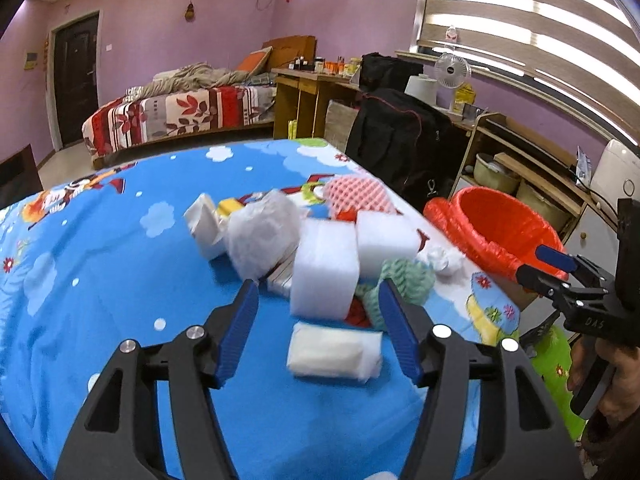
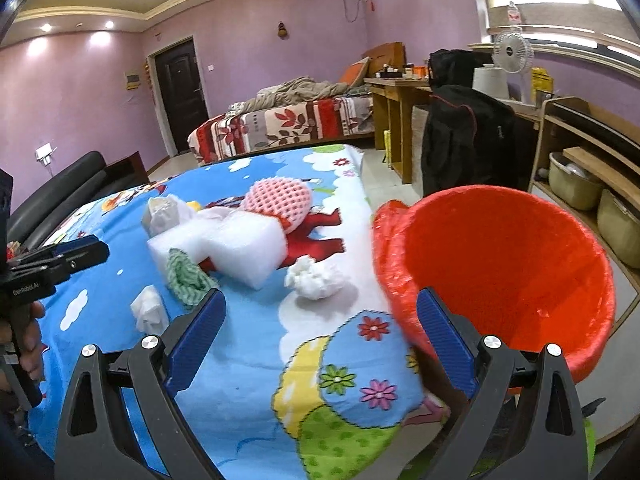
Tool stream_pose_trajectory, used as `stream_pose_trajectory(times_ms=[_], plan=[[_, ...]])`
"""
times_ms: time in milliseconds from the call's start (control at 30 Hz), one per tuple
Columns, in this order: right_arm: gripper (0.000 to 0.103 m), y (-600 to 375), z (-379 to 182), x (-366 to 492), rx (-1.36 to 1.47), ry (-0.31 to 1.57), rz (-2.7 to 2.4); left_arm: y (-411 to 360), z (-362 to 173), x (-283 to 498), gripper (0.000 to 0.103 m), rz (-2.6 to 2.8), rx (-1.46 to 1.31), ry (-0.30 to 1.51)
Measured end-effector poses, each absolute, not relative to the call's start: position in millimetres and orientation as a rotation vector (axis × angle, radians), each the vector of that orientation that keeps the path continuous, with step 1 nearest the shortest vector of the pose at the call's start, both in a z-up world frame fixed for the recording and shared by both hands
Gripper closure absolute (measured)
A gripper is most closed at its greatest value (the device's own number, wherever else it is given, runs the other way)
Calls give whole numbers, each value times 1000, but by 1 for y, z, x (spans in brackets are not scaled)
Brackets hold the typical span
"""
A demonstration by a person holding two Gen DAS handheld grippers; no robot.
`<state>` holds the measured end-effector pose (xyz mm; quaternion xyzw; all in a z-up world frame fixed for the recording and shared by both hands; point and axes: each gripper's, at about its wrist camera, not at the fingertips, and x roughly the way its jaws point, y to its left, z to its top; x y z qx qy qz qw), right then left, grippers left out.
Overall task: Collect trash
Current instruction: 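Move both tools back over the trash pile on the bed, then grasp the white napkin with the left tool while the right tool grasps the striped cloth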
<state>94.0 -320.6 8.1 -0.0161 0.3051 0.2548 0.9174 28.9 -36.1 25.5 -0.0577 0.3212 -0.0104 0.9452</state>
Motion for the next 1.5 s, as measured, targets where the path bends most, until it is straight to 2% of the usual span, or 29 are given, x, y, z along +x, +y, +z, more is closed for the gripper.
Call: stream_pose_trajectory(times_ms=[233,500,1000,1233,1500], plan=[[12,-305,0,90,-40,652,560,-38,11,33,42,-34,-112,712],[12,-294,-3,88,-51,662,583,-42,-8,39,35,-71,-105,791],[12,-282,-4,89,-63,674,618,-47,-36,51,31,-119,-116,889],[12,-271,-4,87,-75,677,646,-51,-39,52,32,-134,-94,898],[12,-257,-9,89,-96,691,669,-48,-40,57,39,-116,-94,900]])
